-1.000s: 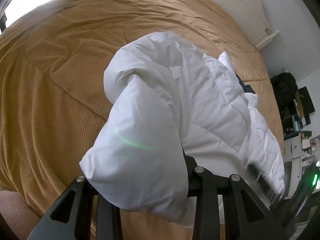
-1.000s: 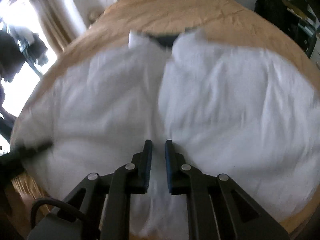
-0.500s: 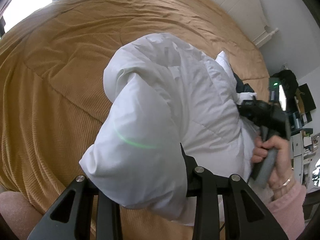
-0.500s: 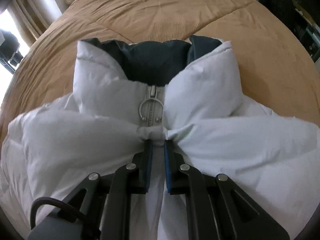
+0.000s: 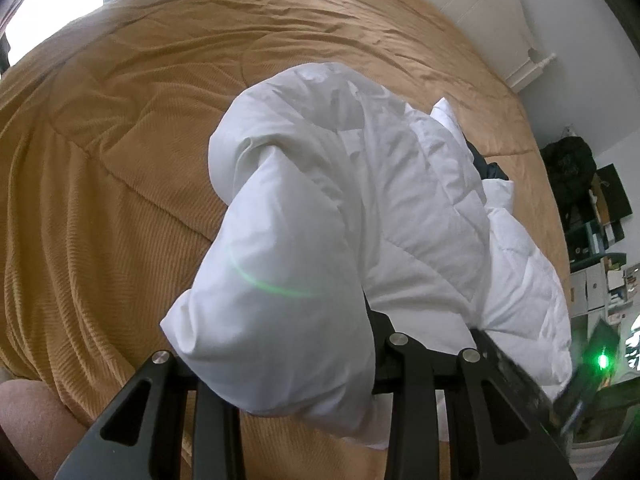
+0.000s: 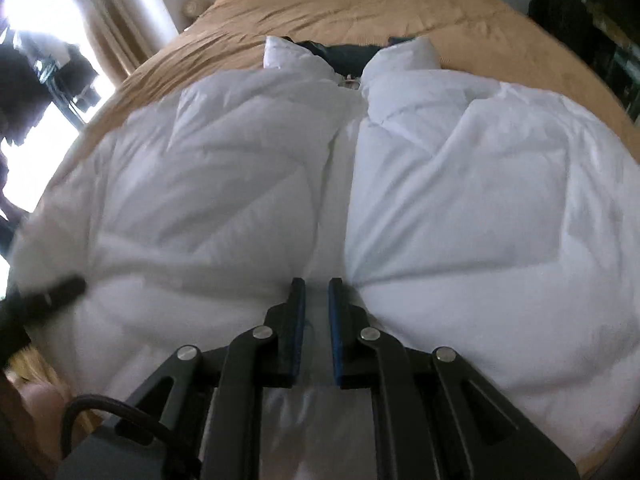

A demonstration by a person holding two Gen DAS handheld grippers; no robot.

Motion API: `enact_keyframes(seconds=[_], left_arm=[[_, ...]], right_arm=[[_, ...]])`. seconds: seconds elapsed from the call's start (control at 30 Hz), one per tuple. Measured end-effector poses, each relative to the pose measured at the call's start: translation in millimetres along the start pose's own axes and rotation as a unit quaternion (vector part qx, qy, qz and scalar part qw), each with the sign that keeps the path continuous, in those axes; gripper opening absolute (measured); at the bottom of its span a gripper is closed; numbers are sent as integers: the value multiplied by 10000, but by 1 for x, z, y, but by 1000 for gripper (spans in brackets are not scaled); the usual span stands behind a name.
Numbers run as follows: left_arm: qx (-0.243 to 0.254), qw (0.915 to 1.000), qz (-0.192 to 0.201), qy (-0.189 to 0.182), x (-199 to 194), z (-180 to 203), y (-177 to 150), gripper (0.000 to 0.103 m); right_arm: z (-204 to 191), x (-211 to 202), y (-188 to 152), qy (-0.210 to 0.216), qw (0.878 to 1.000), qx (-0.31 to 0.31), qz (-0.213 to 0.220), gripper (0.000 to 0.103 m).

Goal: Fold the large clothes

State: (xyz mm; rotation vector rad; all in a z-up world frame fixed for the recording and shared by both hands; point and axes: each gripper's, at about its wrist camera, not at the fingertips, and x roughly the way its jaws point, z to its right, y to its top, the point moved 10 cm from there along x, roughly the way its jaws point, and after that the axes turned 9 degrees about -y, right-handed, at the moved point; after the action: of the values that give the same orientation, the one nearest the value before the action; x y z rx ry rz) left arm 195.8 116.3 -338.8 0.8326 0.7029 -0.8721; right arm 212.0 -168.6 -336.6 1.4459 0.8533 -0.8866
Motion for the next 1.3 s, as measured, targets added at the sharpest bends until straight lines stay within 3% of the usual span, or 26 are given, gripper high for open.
enact_keyframes(seconds=[0.17,0.27,0.37,0.57,0.67,0.77,0.8,0.83,0.87,0.93,1.0,1.1,1.2,1.3], left_arm=[[155,9999,3,64,-2,5,1,33],[306,9995,6,17,-4,17,-1,33],[717,9972,113,157,-9,37,0,33],[1466,9884,353,195,-28,84,-2,27],[2065,9758,607,385,-45,115,-6,25],[2522,9645,708,344,-56,150,-10,25],[2694,9598,711,347,-56,162,-13,26],[2868,9567,439,231,-47,178,-24,26],[2983,9534,381,243,-41,187,-31,25],[3786,9209,681,623,-40,214,-47,25],[4310,8968,745,668,-34,241,-63,25],[4561,8872,567,397,-16,269,-85,25],[4866,8725,379,243,12,294,-112,26],[5122,8588,4,5,47,312,-146,29]], right_arm=[[3,-22,-29,183,9994,282,55,12],[9,-4,-39,430,9979,480,-29,12],[12,21,-35,596,9964,592,-114,10],[15,19,-34,746,9955,573,-121,10],[26,9,-31,1131,9902,795,-218,9],[45,-25,-25,1703,9760,1337,224,10],[45,-19,-31,1807,9730,1432,72,9],[41,2,-42,1827,9726,1406,-302,5],[41,17,-48,1892,9705,1450,-363,2],[49,23,-52,2118,9617,1634,-599,0],[78,-3,-50,2338,9495,2036,-486,0],[159,-54,-52,1767,9536,2436,92,3],[237,-95,-57,1061,9556,2708,483,5],[308,-135,-68,546,9497,2971,829,8]])
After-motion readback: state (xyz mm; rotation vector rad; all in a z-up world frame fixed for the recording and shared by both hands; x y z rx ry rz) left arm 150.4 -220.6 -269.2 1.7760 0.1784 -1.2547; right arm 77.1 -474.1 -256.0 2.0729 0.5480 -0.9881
